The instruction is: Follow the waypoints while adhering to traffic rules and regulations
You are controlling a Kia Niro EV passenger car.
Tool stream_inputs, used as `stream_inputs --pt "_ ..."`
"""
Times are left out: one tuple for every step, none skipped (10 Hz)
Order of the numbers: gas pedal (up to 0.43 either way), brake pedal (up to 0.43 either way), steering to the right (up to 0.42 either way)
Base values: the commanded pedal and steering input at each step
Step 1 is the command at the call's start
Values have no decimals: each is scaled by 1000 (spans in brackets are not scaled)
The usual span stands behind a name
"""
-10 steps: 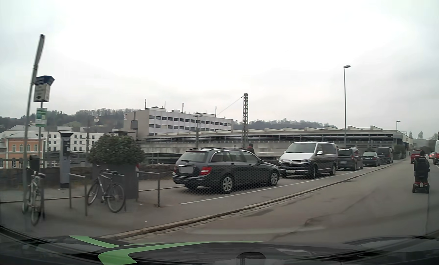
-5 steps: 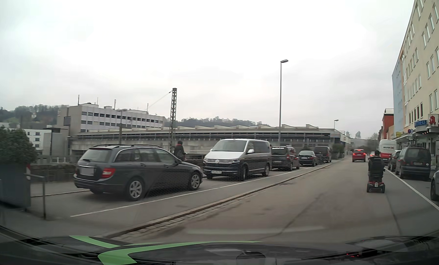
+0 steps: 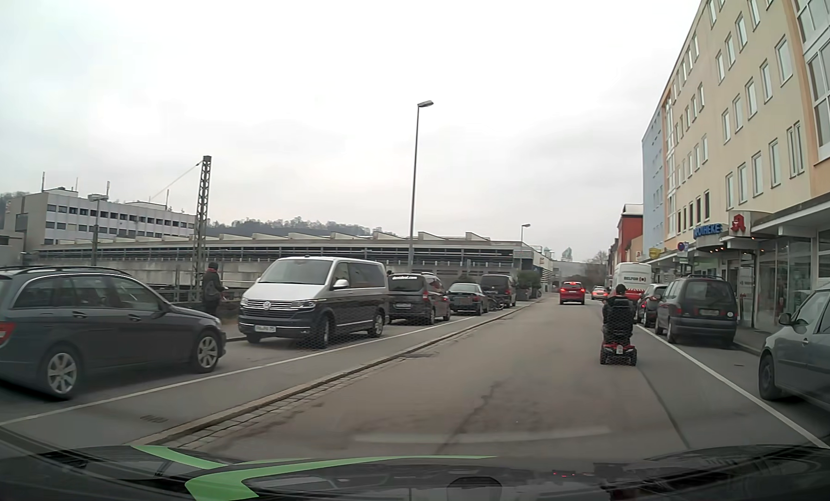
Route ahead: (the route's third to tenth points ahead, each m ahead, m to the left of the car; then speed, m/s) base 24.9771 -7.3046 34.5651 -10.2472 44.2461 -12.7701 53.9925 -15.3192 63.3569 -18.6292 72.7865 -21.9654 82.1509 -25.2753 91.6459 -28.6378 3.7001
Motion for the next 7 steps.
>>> stream_inputs --pt "20 0 393" --pt "20 0 376" --pt "20 0 353" --pt "20 0 323" --pt "20 0 298" --pt "20 0 264" --pt "20 0 230"
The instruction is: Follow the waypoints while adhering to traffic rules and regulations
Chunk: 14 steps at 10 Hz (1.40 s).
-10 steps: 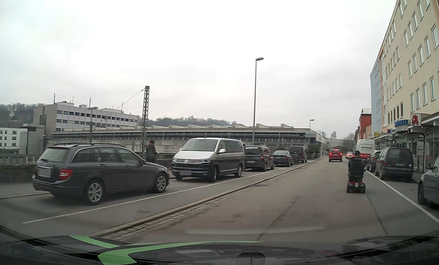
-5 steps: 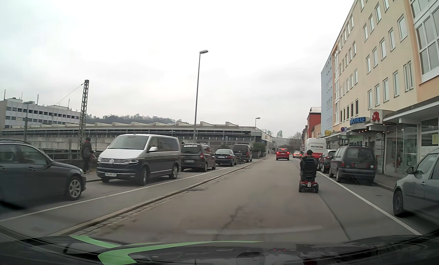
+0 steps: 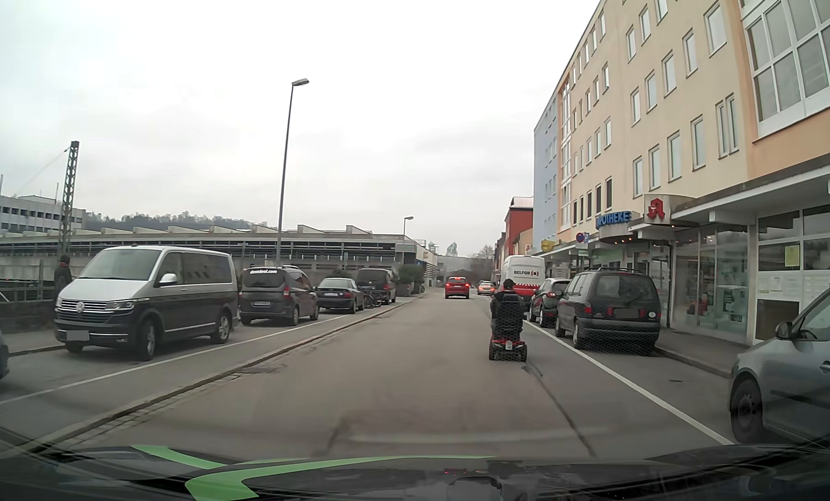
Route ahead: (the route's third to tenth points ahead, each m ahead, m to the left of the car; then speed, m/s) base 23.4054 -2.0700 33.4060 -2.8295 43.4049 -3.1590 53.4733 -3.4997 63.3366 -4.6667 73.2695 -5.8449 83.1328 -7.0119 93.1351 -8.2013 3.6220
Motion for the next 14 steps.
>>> stream_inputs --pt "20 0 201" --pt "20 0 169" --pt "20 0 136" --pt "8 0 112" --pt "0 0 88" --pt "0 0 69" --pt "0 0 47" --pt "0 0 25" --pt "0 0 6" --pt "0 0 -11" --pt "0 0 -29" --pt "0 0 -43" --pt "0 0 -54" --pt "0 0 -64"
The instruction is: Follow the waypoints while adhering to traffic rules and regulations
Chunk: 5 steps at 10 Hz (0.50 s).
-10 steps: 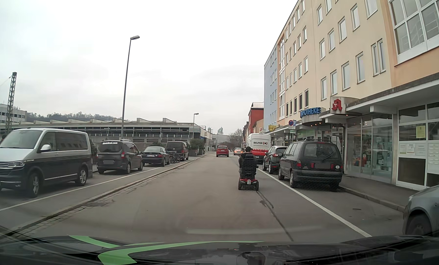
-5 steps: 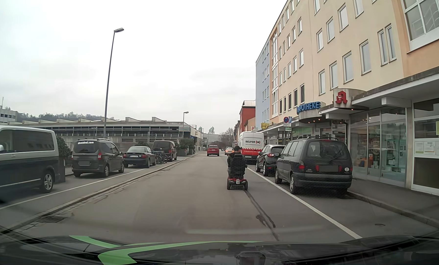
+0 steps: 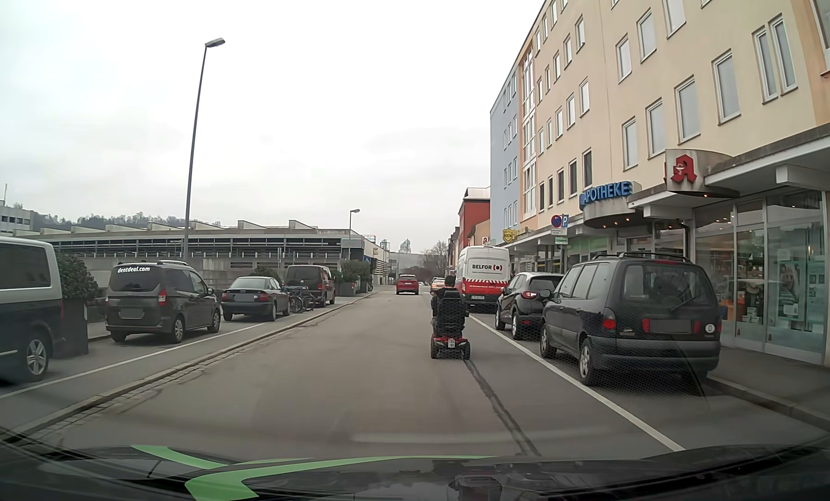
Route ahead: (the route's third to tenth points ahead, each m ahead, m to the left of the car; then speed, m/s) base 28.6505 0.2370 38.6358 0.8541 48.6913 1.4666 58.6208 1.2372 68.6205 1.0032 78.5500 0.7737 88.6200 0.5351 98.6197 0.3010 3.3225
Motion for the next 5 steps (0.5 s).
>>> stream_inputs --pt "0 0 -69" --pt "0 0 -69" --pt "0 0 -69" --pt "0 0 -67" --pt "0 0 -63"
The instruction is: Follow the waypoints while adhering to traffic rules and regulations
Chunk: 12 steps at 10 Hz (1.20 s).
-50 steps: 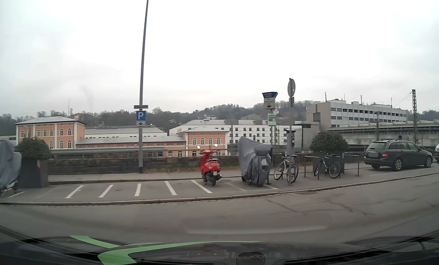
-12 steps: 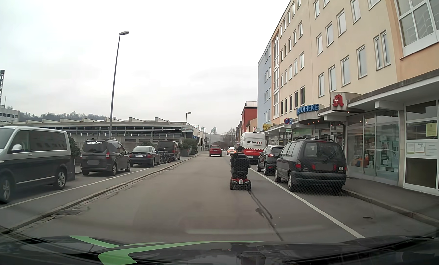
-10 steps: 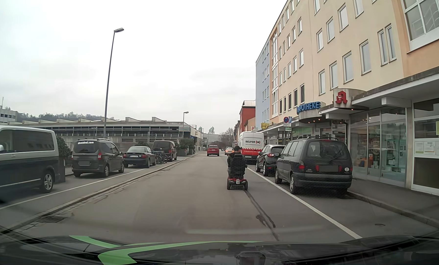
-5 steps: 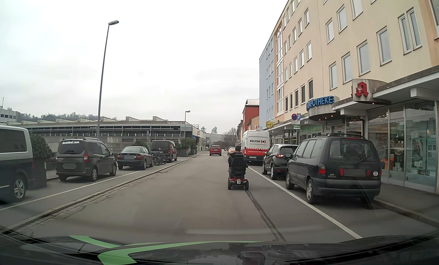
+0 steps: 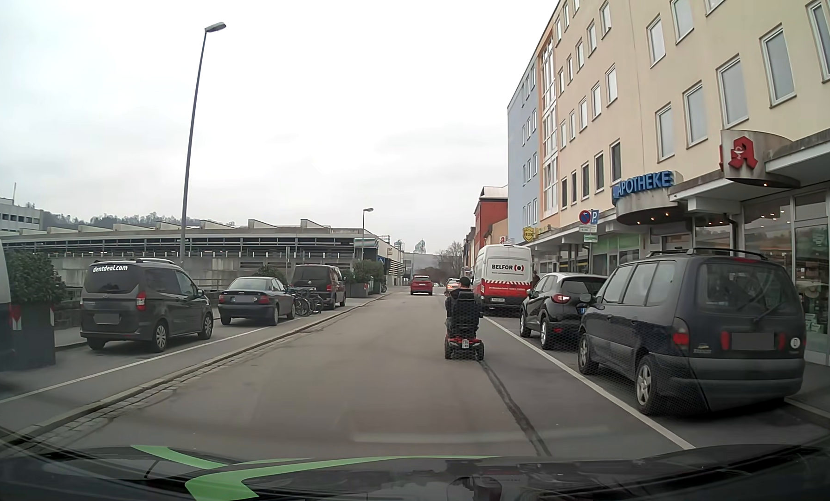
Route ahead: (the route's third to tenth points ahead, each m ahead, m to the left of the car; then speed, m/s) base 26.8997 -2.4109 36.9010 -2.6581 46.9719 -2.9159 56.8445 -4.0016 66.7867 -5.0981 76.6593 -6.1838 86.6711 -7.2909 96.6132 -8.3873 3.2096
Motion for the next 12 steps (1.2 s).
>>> stream_inputs --pt "0 0 -59" --pt "8 0 -50" --pt "8 0 -40" --pt "20 0 -29" --pt "20 0 -15" --pt "20 0 -5" --pt "20 0 4" --pt "28 0 7" --pt "28 0 7" --pt "28 0 8" --pt "28 0 12" --pt "28 0 15"
